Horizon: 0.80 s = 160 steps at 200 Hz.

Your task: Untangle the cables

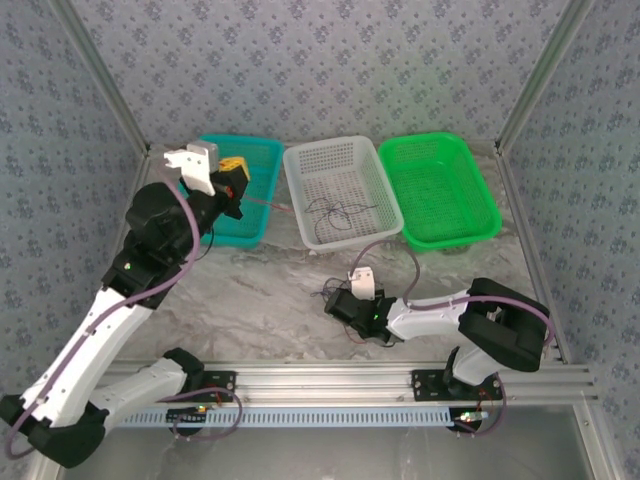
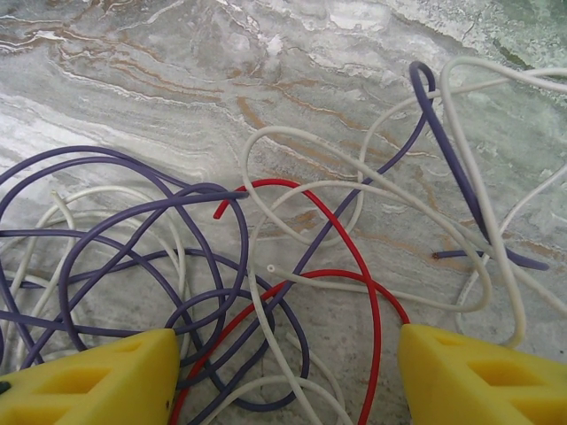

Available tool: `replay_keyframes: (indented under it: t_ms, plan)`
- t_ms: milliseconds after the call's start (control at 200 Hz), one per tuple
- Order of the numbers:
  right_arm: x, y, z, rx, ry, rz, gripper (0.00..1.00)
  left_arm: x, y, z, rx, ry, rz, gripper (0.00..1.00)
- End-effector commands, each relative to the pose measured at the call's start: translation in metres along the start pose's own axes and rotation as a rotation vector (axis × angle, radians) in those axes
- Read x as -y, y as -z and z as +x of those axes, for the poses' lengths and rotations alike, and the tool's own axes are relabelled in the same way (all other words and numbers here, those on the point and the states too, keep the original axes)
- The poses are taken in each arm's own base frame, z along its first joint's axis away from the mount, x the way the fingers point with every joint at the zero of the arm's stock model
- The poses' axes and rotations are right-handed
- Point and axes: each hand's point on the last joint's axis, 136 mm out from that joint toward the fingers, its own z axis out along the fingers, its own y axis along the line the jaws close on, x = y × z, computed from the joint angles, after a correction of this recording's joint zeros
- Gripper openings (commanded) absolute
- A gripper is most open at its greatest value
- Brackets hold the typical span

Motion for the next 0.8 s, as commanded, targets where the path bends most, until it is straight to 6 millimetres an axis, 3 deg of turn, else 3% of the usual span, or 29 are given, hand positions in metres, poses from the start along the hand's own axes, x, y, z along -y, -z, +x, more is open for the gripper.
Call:
replay_keyframes:
  t_ms: [0,210,495,675,795]
  plan:
    - [0.016,0.000,0.011,-0.049,0.060,0.056,0.69,-0.010,-0.004,-0.009,0.051,0.011,-0.002,0.00]
    - [0.016,0.000,0.010,-0.050,0.061,0.058,0.69,-0.041,-0.016,-0.004,0.068,-0.009,-0.078,0.00]
    - [0.015,0.001,0.006,-0.057,0.093,0.071,0.69,-0.119,-0.036,0.046,0.000,0.066,-0.256,0.00]
    - [0.014,0.001,0.004,-0.057,0.097,0.070,0.69,-0.126,-0.036,0.043,0.039,0.105,-0.252,0.00]
    - [0.013,0.001,0.002,-0.054,0.105,0.070,0.69,-0.132,-0.043,0.061,-0.015,0.128,-0.258,0.00]
